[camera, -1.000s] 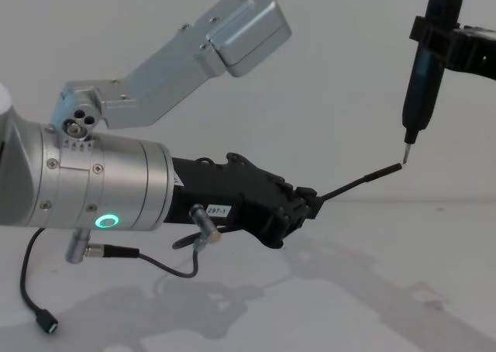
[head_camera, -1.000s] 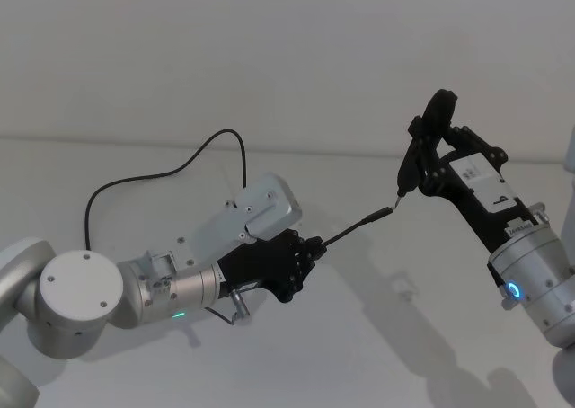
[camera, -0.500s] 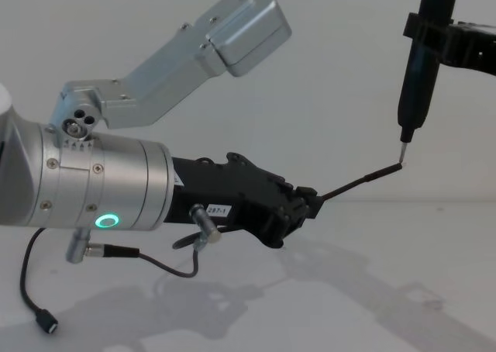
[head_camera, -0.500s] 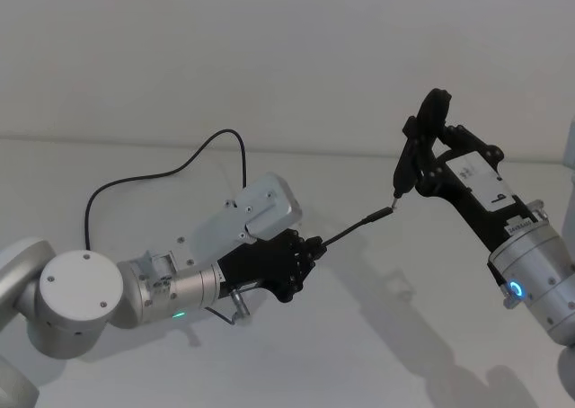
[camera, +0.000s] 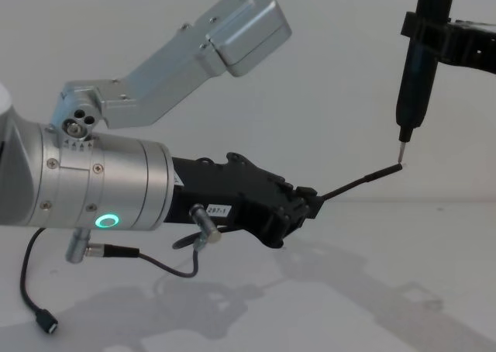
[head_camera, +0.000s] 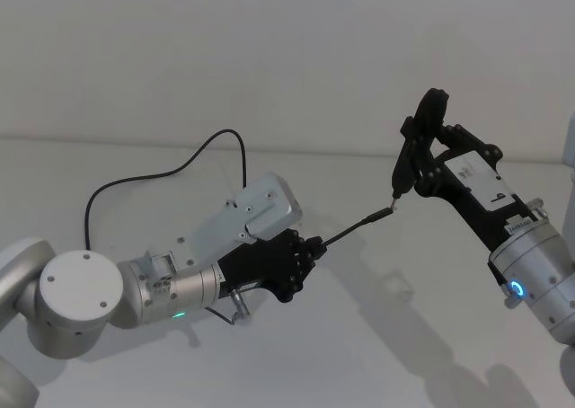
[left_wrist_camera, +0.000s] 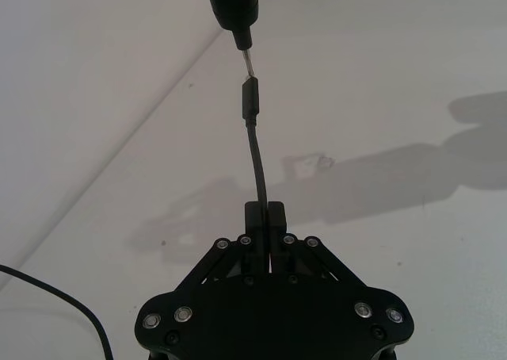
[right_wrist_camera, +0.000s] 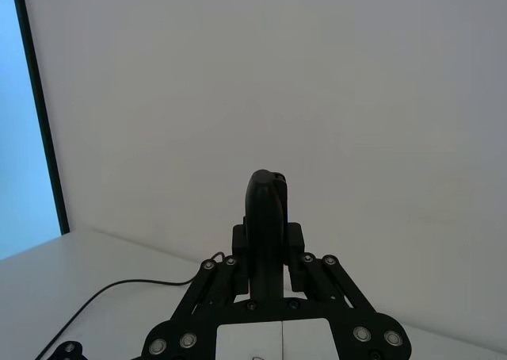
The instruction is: Pick up the data cable with the one hand.
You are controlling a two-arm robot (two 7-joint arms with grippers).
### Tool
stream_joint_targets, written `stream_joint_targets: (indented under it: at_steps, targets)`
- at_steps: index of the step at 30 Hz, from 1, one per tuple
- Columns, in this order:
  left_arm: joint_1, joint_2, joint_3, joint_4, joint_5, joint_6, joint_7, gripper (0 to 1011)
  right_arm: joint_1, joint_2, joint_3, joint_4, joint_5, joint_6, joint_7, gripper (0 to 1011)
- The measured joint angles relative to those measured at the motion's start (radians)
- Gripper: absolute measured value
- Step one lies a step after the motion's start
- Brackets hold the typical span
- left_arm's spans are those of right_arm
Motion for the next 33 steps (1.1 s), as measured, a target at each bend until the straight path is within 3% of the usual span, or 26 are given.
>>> stream_joint_targets:
  at_steps: [33]
  targets:
    - [0.000,0.000,0.000,0.000,0.000,0.000,0.000,47,0.004,0.007,-0.003,0.002,0.007,-0.002,0.003,268]
